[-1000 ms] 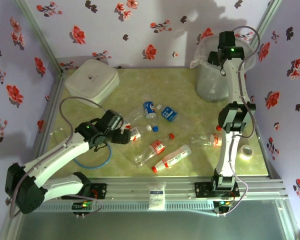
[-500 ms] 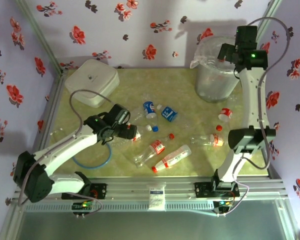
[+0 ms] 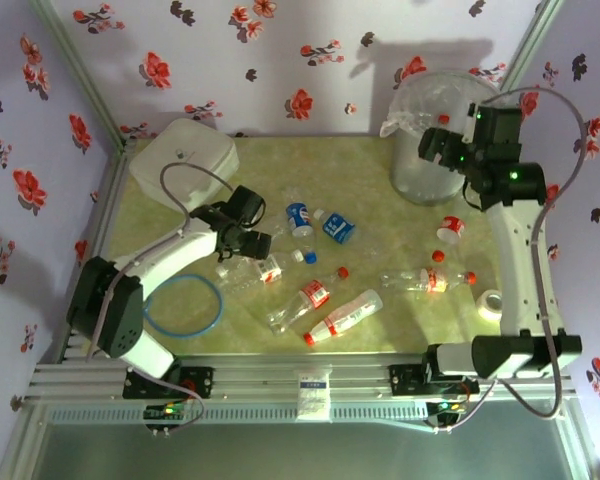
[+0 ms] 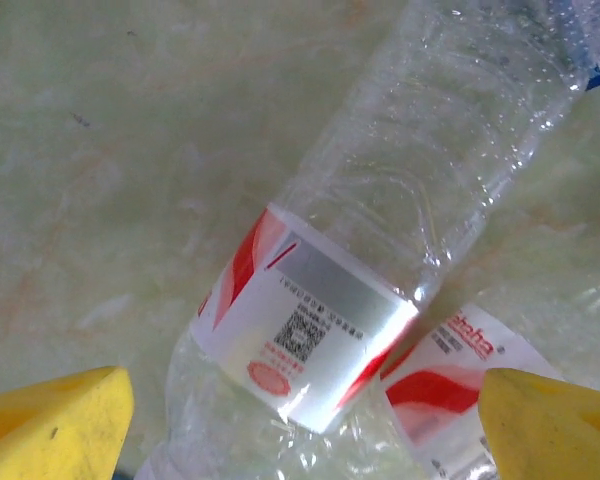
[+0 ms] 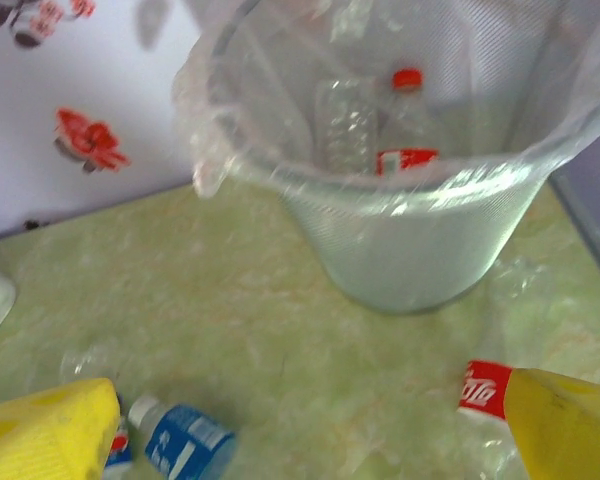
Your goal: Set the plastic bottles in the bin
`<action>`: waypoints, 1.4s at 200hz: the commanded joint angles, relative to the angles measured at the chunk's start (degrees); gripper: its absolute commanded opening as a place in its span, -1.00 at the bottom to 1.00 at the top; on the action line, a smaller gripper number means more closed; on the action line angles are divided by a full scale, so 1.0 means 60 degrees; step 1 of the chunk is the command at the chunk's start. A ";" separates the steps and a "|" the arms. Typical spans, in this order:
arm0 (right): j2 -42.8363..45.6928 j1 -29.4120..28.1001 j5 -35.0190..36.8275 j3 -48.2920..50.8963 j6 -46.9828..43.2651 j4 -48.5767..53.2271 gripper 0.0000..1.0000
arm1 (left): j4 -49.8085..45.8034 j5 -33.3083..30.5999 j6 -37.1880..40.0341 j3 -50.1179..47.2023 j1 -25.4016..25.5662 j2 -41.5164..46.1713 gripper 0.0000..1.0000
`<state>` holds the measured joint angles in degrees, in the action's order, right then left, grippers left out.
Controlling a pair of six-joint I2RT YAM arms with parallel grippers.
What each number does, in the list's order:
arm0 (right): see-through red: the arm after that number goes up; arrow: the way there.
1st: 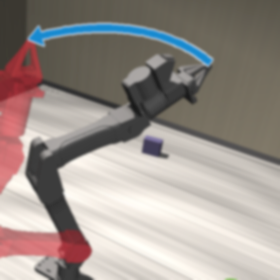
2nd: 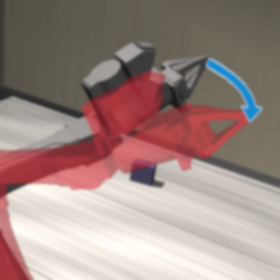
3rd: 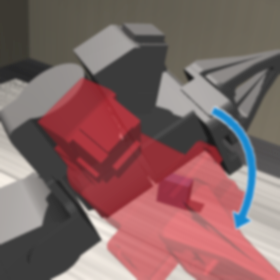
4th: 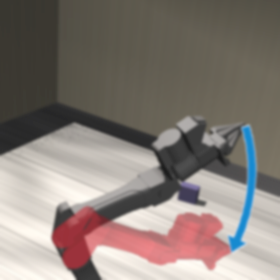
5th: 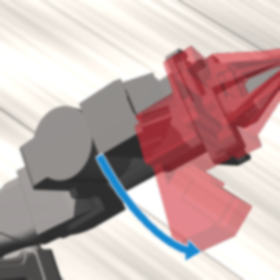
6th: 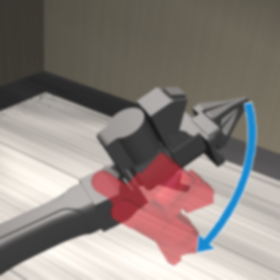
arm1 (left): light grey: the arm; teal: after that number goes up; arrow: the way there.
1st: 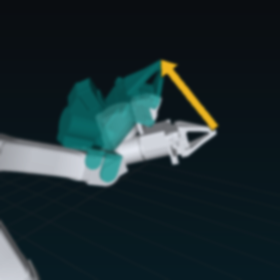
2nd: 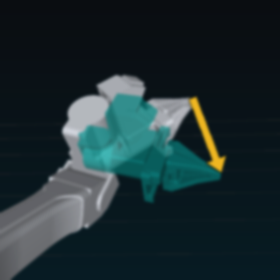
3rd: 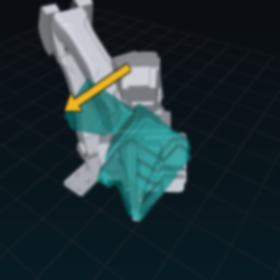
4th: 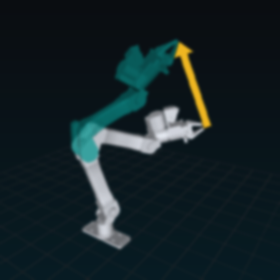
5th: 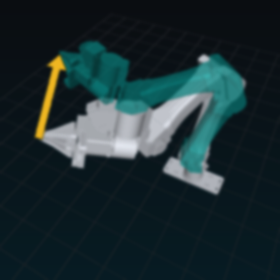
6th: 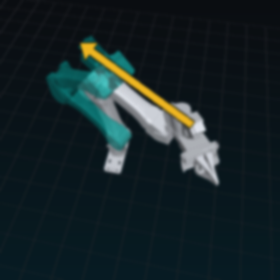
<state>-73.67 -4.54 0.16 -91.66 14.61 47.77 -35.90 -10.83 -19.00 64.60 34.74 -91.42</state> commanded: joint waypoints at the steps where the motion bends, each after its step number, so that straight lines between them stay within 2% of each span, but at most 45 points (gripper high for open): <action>1: 0.0554 -0.0310 -0.0167 0.0678 -0.0010 -0.0078 0.99 | 0.0352 0.0135 0.0296 0.0054 -0.0203 -0.0511 0.76; 55: 0.1094 -0.0369 0.0042 0.1897 0.0158 -0.0557 0.99 | -0.0036 0.0163 0.0091 0.0723 -0.0439 -0.1889 0.71; 93: 0.1084 -0.0368 0.0002 0.2158 0.0073 -0.0711 0.99 | 0.0082 0.0093 -0.0039 0.1037 -0.0661 -0.2123 0.46; 129: 0.1168 -0.0368 -0.0116 0.2375 0.0170 -0.0761 0.99 | -0.0432 -0.0432 -0.0030 0.1582 -0.0718 -0.1845 0.24; 150: 0.1287 -0.0365 -0.0877 0.2698 0.0493 -0.1042 0.99 | -0.0668 -0.0596 -0.0048 0.1807 -0.0780 -0.1361 0.19; 167: 0.1420 -0.0364 -0.2461 0.3211 0.0873 -0.1780 0.99 | -0.0798 -0.0516 -0.0160 0.1944 -0.0795 -0.0757 0.19; 181: 0.1453 -0.0424 -0.4255 0.3742 0.1545 -0.2837 0.99 | -0.0519 0.0156 -0.0215 0.1836 -0.0788 -0.0139 0.13; 192: 0.1379 -0.0598 -0.5493 0.4126 0.2208 -0.3779 0.98 | 0.0105 0.1244 -0.0203 0.1485 -0.0795 0.0456 0.08; 200: 0.1288 -0.0829 -0.5887 0.4339 0.2681 -0.4384 0.97 | 0.0709 0.2258 -0.0196 0.1165 -0.0795 0.0846 0.08; 213: 0.1088 -0.1339 -0.6004 0.4587 0.3255 -0.5125 0.91 | 0.1593 0.3697 -0.0364 0.0649 -0.0767 0.1347 0.07; 229: 0.0698 -0.1961 -0.5931 0.4687 0.3712 -0.5680 0.87 | 0.2653 0.4895 -0.0846 0.0067 -0.0673 0.1722 0.03; 249: 0.0244 -0.2724 -0.5594 0.4607 0.3803 -0.6015 0.83 | 0.3999 0.5498 -0.1363 -0.0601 -0.0322 0.1991 0.02; 280: -0.0342 -0.3191 -0.5667 0.4494 0.4062 -0.6677 0.59 | 0.5434 0.6190 -0.1878 -0.1159 0.0140 0.1940 0.02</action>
<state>-73.76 -22.63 -31.83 -64.03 35.70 14.52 -14.13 18.48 -25.98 59.61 34.02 -79.55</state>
